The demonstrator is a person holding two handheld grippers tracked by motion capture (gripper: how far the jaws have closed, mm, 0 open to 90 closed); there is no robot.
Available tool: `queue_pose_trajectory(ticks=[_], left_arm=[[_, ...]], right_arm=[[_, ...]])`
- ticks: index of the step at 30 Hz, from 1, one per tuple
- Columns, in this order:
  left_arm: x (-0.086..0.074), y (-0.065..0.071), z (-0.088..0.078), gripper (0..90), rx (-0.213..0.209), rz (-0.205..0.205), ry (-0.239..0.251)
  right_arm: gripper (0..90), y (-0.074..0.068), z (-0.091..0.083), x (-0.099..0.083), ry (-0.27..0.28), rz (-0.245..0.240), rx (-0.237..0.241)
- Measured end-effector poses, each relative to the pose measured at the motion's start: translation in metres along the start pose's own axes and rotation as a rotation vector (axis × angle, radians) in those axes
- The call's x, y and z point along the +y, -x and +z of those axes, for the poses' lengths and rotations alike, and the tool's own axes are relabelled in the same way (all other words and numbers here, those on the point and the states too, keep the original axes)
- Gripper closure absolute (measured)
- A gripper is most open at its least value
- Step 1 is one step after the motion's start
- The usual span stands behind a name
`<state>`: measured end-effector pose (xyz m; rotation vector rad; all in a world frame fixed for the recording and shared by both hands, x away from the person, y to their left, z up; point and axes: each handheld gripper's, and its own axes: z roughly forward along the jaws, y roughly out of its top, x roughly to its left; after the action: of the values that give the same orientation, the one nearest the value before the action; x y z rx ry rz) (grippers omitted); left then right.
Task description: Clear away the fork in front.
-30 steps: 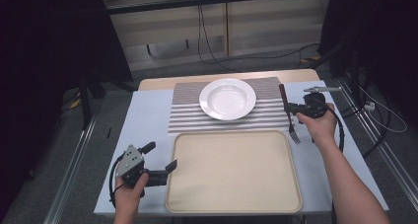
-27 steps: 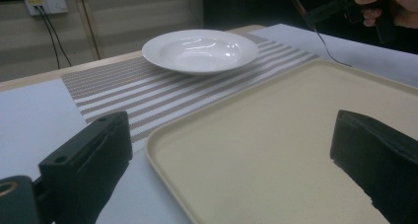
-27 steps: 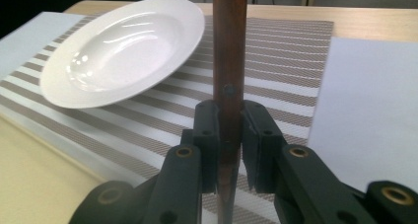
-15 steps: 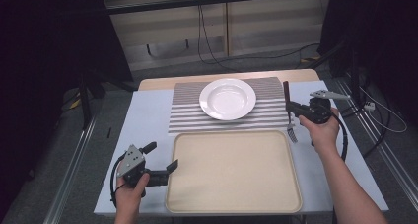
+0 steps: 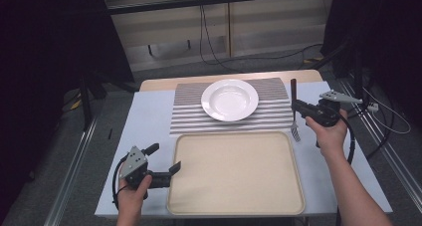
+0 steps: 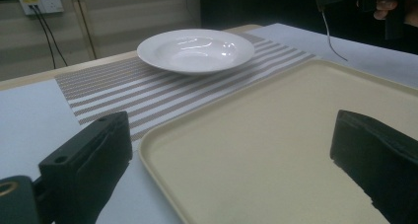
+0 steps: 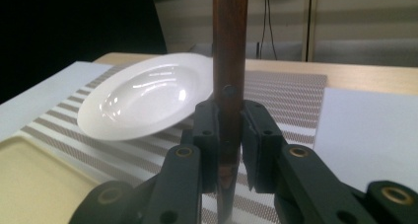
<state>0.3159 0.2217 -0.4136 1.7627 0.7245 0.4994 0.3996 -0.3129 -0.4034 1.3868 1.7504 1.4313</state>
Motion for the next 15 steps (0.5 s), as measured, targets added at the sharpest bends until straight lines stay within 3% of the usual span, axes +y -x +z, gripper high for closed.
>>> queue_pose_trajectory(ticks=[11, 15], left_arm=[[0.002, 0.000, 0.000, 2.4, -0.003, -0.006, 0.011], [0.003, 0.000, -0.001, 2.4, -0.004, -0.009, 0.016]], right_arm=[[78.2, -0.010, -0.012, 0.006, 0.068, -0.017, 0.032], [78.3, -0.016, -0.017, 0.008, 0.084, -0.020, 0.063]])
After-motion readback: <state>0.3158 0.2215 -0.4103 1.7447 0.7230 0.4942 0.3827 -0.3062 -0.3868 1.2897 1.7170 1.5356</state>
